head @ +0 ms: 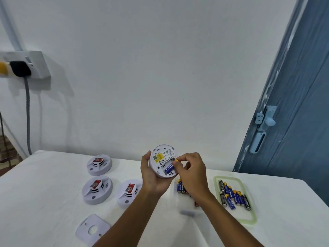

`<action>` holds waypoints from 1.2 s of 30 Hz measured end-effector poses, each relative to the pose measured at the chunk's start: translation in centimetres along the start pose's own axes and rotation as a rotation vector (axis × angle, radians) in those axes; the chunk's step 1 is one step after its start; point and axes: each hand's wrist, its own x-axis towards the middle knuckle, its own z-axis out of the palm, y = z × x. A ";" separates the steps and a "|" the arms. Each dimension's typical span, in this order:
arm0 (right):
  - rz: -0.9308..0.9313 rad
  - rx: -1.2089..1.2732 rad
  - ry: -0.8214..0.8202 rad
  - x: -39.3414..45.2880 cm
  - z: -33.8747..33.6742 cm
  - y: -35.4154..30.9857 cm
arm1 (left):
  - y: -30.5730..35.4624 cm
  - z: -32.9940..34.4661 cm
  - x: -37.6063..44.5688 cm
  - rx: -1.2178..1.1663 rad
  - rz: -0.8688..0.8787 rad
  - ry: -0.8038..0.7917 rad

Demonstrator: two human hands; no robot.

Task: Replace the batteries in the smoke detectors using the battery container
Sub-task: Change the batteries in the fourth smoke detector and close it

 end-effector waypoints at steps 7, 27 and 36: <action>-0.119 -0.029 -0.045 -0.9 0.2 1.1 | 0.3 0.0 -0.2 -0.006 0.023 -0.008; 0.070 0.092 -0.238 0.2 -2.4 4.5 | 0.6 -1.5 0.0 0.019 -0.013 0.010; 0.272 -0.118 -0.310 1.9 -4.3 7.1 | -1.1 -3.3 0.2 0.070 -0.052 0.081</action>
